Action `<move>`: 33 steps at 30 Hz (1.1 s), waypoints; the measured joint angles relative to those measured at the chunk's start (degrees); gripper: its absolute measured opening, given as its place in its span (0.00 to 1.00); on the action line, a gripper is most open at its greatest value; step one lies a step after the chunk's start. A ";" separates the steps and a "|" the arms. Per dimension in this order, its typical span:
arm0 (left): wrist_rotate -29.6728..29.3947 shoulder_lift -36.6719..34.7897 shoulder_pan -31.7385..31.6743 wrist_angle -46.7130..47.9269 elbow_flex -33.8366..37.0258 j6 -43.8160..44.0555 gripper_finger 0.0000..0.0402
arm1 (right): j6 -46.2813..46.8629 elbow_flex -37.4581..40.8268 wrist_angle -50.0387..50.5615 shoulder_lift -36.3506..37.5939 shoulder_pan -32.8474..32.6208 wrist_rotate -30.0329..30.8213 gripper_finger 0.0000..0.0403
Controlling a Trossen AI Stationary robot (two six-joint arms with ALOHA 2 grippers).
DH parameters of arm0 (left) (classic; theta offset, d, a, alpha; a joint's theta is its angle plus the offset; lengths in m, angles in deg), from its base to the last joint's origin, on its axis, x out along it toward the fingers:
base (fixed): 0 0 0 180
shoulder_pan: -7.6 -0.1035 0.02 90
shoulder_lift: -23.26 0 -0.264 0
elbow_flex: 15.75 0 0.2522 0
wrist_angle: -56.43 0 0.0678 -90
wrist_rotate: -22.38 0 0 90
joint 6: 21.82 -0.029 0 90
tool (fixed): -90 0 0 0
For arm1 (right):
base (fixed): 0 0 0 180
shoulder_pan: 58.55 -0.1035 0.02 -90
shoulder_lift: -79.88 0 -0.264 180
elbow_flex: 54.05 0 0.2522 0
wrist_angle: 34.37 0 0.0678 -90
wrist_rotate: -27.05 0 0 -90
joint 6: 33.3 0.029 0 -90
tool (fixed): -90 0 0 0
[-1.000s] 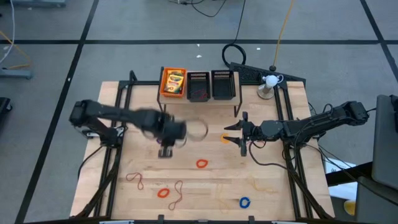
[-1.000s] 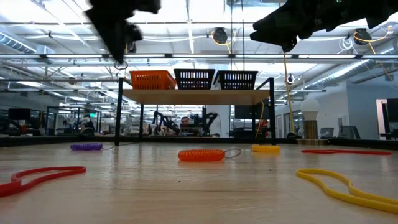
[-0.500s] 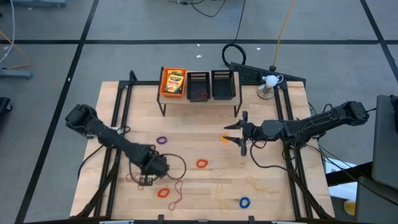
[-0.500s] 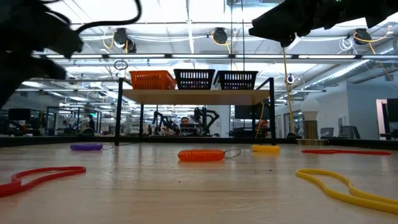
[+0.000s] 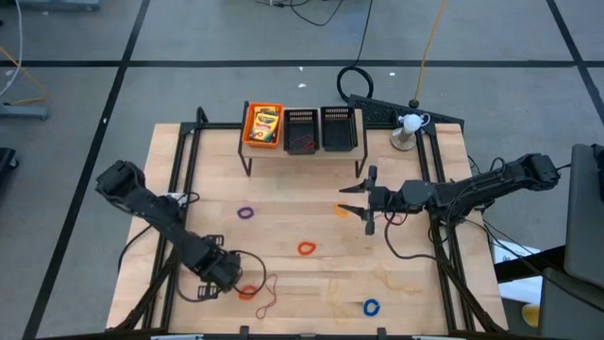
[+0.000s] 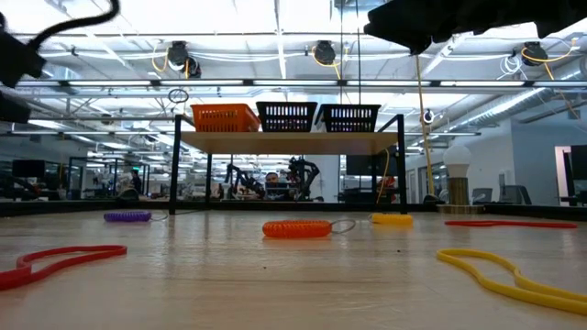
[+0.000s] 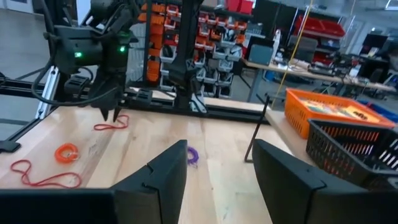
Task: Pick & Place Office Desk Supplies
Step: Put the red rubber band into the left black basket on the shelf
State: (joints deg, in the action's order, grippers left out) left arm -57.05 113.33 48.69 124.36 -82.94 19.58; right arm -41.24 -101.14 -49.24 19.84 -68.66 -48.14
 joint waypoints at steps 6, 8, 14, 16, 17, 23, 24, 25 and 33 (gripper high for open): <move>-1.14 0.00 2.56 1.10 -0.02 2.23 0.20 | -1.93 0.00 -0.75 0.01 0.04 0.04 0.42; -2.61 0.00 3.24 2.58 -0.02 2.73 0.20 | -2.10 0.00 -1.04 0.01 0.04 0.04 0.42; -4.14 0.00 3.76 4.40 -0.02 2.67 0.20 | -2.42 0.00 -1.39 0.01 0.04 0.06 0.42; -4.87 0.00 3.73 4.90 -0.02 2.65 0.20 | -2.43 0.00 -1.41 0.01 0.04 0.07 0.42; -5.33 0.00 3.72 4.88 -0.02 2.65 0.20 | -2.41 0.00 -1.37 0.01 0.04 0.05 0.42; -6.58 0.00 3.72 4.74 -0.01 2.65 0.20 | -2.41 0.00 -1.35 0.01 0.04 0.04 0.42; -6.58 0.00 3.72 4.74 -0.02 2.65 0.20 | -2.41 0.00 -1.37 0.01 0.04 0.05 0.42; -6.58 0.00 3.72 4.76 -0.02 2.68 0.20 | -2.42 0.00 -1.37 0.01 0.04 0.05 0.42; -2.76 0.02 3.18 4.08 2.71 5.74 0.20 | -2.41 0.00 -1.35 0.01 0.06 0.06 0.42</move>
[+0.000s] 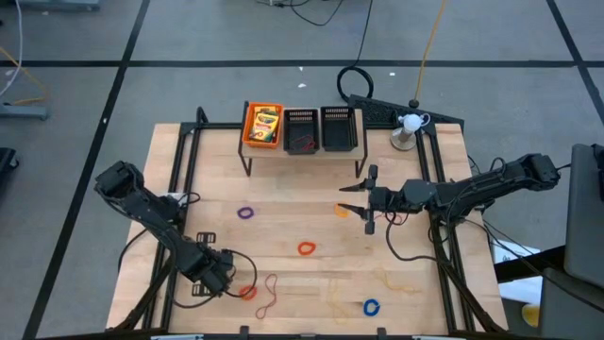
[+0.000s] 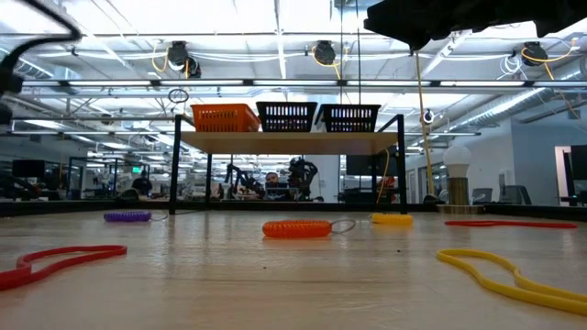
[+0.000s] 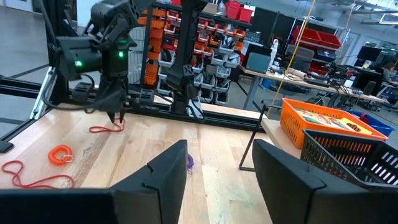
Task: Pick & Place Office Desk Supplies
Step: Put the red rubber band into the left black basket on the shelf
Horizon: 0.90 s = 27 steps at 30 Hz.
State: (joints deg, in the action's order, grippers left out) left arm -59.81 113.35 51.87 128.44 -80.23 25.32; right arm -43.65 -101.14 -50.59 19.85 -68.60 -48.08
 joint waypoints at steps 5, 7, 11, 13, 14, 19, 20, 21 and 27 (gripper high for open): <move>1.71 0.07 0.02 -1.40 3.10 1.60 0.20 | 0.00 0.00 0.00 0.00 0.00 0.00 0.42; 1.60 0.07 0.02 -1.48 3.38 1.89 0.20 | 0.00 0.00 0.02 0.00 0.00 0.00 0.42; 1.16 0.07 0.02 -2.66 3.39 1.54 0.20 | 0.00 0.00 -0.02 0.00 0.00 0.00 0.42; 0.81 0.07 0.02 -4.17 3.39 1.43 0.20 | 0.00 0.00 -0.02 0.00 0.00 0.01 0.42; 0.50 0.07 0.02 -4.99 3.39 1.41 0.20 | 0.00 0.00 -0.02 0.00 0.00 0.01 0.42; -1.36 0.07 0.02 -7.44 3.39 1.22 0.20 | 0.01 0.00 -0.02 0.00 0.00 0.00 0.42; -1.70 0.07 0.02 -7.54 3.39 1.03 0.20 | 0.02 0.00 -0.02 -0.02 0.00 0.01 0.42; -2.17 0.07 0.02 -7.57 3.39 1.01 0.20 | 0.00 0.00 -0.02 0.00 0.00 0.02 0.42; -3.70 0.07 0.00 -7.38 3.39 1.01 0.20 | 0.02 0.00 -0.02 0.00 0.00 0.02 0.42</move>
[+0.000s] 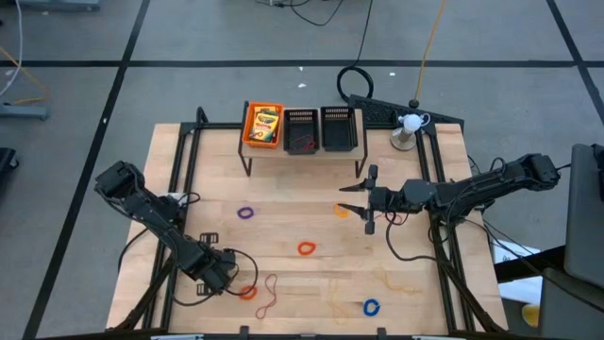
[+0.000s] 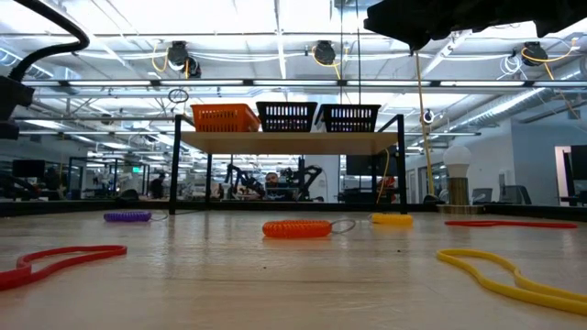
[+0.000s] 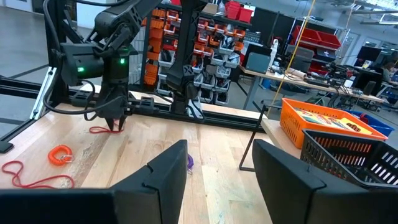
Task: Pick & Place Office Desk Supplies
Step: Put the red rubber band into the left black basket on the shelf
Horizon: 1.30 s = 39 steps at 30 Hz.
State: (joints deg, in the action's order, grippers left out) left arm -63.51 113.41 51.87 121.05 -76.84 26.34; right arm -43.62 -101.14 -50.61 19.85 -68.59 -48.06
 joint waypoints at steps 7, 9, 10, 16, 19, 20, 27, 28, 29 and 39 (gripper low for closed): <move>1.15 -0.28 -0.03 -1.70 2.38 0.30 0.19 | 0.00 0.00 -0.01 0.00 0.00 0.00 0.42; 2.07 -0.37 -0.04 -2.16 3.20 0.42 0.19 | 0.00 0.00 -0.04 0.00 0.00 0.00 0.42; 2.48 -0.37 -0.04 -2.18 3.54 0.44 0.19 | 0.00 0.00 -0.02 0.00 0.00 0.00 0.42; 3.39 -0.26 -0.09 -2.50 3.76 0.58 0.03 | 0.00 0.00 -0.02 0.00 0.00 0.00 0.42; 2.81 -0.24 -0.33 -4.10 3.81 1.08 0.02 | 0.00 0.00 -0.07 0.00 0.00 0.00 0.42; 2.33 -0.23 -0.57 -4.69 3.80 1.07 0.01 | 0.00 0.00 -0.09 0.00 0.00 0.00 0.42; -5.09 0.15 -2.89 -3.88 0.64 -0.67 0.00 | 0.00 0.00 -0.19 0.00 0.00 0.02 0.42; -6.98 0.15 -3.36 -3.92 -0.09 -1.24 0.00 | 0.00 0.00 -0.19 0.00 0.01 0.03 0.42; -8.05 0.15 -3.92 -4.33 -0.96 -1.90 0.00 | 0.01 0.00 -0.20 0.00 0.07 0.08 0.42; -22.05 0.11 -11.88 -6.52 -8.64 -12.06 0.00 | 0.66 0.00 -0.16 0.00 1.14 0.04 0.42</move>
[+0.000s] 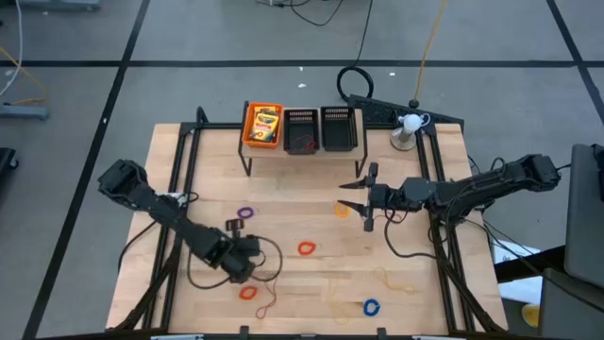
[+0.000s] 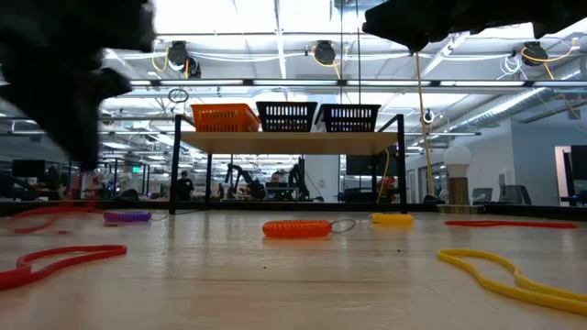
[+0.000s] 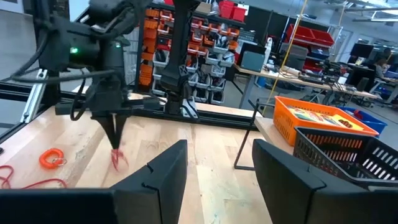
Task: Pick & Place Office Desk Supplies
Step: Put the red rubber band into the left black basket on the shelf
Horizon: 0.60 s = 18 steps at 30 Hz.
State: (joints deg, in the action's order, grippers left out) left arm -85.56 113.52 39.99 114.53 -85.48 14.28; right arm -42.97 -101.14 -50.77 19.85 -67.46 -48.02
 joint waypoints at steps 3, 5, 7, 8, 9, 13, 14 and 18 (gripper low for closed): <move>-3.20 0.00 -3.03 -3.47 -1.45 -5.50 0.00 | 0.00 0.00 0.01 0.00 0.00 -0.01 0.42; -6.00 -0.08 -5.05 -6.57 -2.12 -8.87 0.00 | 0.00 0.00 0.01 -0.02 0.00 -0.01 0.42; -8.46 -0.11 -7.22 -9.87 -2.44 -12.34 0.00 | 0.00 0.00 -0.01 0.00 0.00 -0.01 0.42; -9.49 -0.11 -8.30 -11.61 -2.44 -14.14 0.00 | 0.00 0.00 0.01 0.00 0.00 -0.01 0.42; -10.38 -0.11 -9.41 -13.46 -2.44 -16.00 0.00 | 0.00 0.00 0.01 0.00 0.00 -0.01 0.42; -13.89 -0.11 -13.93 -20.73 -2.46 -23.10 0.00 | 0.00 0.00 0.01 0.00 -0.02 -0.02 0.42; -14.80 -0.11 -15.08 -22.49 -2.46 -24.70 0.00 | 0.00 0.00 0.01 0.00 -0.02 -0.03 0.42; -17.77 -0.11 -19.70 -30.41 -2.46 -31.52 0.00 | 0.00 0.00 0.03 0.00 -0.02 -0.03 0.42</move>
State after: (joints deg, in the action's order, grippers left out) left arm -103.33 113.41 20.29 84.12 -87.95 -17.24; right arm -42.97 -101.14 -50.74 19.85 -67.48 -48.06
